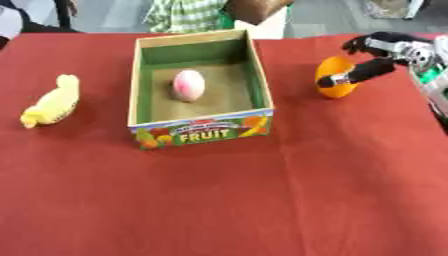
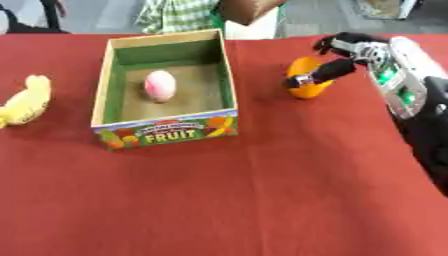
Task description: Pick up objects on the table and place them in the box.
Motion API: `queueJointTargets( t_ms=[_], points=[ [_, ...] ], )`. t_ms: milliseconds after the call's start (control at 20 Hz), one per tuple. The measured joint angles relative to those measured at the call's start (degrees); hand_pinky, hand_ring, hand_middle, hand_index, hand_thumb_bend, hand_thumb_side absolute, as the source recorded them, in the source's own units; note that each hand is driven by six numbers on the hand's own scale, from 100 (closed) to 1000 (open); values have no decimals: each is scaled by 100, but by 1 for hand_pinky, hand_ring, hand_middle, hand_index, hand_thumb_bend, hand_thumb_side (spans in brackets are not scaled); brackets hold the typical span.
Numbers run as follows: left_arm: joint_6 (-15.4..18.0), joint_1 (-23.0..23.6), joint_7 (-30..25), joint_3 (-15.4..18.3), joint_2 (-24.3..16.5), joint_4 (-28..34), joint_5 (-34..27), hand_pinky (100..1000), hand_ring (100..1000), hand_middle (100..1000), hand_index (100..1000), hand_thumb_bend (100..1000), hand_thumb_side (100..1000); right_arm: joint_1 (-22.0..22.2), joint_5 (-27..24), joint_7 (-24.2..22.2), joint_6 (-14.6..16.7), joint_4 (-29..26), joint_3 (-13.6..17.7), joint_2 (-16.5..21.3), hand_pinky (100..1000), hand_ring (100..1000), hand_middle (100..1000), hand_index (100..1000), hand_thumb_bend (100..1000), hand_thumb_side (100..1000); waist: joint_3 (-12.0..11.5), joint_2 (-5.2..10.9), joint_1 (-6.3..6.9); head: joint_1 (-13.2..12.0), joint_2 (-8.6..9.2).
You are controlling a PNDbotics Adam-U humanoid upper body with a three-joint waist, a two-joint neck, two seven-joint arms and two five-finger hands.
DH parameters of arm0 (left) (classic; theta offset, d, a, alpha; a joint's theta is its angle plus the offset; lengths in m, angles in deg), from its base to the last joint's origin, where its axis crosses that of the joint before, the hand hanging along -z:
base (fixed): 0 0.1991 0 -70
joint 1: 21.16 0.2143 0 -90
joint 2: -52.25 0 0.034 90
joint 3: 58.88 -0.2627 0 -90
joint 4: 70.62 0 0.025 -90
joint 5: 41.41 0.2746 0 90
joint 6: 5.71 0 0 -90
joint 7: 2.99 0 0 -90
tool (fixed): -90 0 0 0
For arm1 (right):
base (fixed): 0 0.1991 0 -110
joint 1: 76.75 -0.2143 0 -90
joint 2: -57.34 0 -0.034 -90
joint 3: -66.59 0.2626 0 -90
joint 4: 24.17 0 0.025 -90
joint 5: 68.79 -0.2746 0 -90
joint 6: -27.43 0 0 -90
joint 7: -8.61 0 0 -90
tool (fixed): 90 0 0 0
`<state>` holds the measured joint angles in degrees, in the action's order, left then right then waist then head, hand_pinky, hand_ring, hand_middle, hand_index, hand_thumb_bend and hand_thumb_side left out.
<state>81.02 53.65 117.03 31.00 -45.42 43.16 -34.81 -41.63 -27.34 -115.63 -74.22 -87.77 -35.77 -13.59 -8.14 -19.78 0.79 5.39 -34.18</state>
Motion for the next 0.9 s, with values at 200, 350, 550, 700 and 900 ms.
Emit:
queueJointTargets(
  t_ms=[200,350,550,700,900],
  points=[
    [0,0,0,0,0,0,0,495,541,594,654,100,805,1,138,144,-42,142,1,0,869,926,849,964,541,539,-25,0,13,0,3],
    [0,-1,0,0,0,0,0,495,542,594,654,100,804,2,352,413,-74,304,15,-6,853,912,838,959,534,546,-40,-6,14,0,17],
    [1,-1,0,0,0,0,0,495,542,595,654,100,804,2,468,695,-57,431,39,-40,839,901,829,954,528,551,-40,-30,14,0,29],
    [1,-2,0,0,0,0,0,495,542,595,653,100,804,2,536,821,-39,469,38,-60,827,892,824,953,532,548,-40,-31,15,1,47],
    [3,-2,-2,-1,0,0,0,495,542,594,652,100,804,-1,622,891,11,538,32,-104,810,873,761,888,537,553,-48,-36,16,5,51]
  ],
)
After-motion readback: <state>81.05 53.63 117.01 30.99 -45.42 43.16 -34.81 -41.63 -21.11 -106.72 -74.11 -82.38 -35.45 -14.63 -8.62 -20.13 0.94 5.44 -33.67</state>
